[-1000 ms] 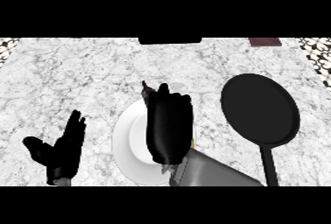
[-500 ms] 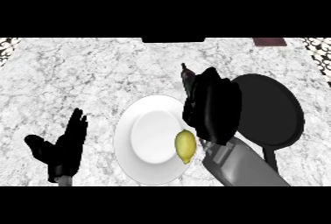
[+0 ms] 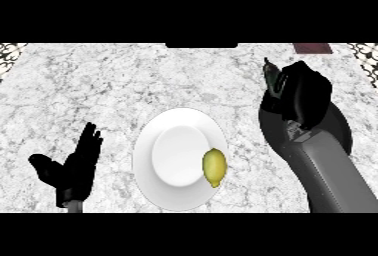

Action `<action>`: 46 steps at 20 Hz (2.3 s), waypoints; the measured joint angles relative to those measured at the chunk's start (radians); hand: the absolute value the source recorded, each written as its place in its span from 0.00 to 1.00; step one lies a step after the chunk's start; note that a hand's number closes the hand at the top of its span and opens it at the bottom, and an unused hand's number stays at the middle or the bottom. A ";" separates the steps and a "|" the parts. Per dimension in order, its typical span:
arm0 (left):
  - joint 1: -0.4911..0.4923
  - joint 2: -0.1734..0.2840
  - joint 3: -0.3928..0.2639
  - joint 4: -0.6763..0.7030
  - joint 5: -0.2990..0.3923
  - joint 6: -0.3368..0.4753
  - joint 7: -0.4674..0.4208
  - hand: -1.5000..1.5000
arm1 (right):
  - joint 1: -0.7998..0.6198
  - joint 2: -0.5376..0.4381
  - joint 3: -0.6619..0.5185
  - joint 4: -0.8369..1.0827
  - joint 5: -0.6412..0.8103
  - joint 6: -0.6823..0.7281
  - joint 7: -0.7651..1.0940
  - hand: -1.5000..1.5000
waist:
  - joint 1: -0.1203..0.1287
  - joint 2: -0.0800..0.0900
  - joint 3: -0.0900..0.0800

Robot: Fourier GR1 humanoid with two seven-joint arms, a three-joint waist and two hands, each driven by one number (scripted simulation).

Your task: Pick the eggplant from the plate and place it in the pan

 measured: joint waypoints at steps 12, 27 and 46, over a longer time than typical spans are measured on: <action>-0.012 -0.011 -0.008 -0.004 -0.019 -0.008 0.007 0.50 | -0.066 -0.109 -0.251 0.521 -0.202 -0.195 -0.346 0.00 | 0.024 0.009 0.000; -0.012 -0.020 0.001 -0.001 -0.026 -0.009 0.017 0.50 | -0.190 -0.089 -0.573 0.811 -0.621 -0.271 -0.947 0.00 | 0.019 0.009 0.003; 0.032 -0.031 0.027 -0.018 -0.039 0.007 0.009 0.50 | 0.224 -0.077 -0.786 0.354 -1.169 0.346 -1.169 0.00 | -0.034 -0.014 -0.002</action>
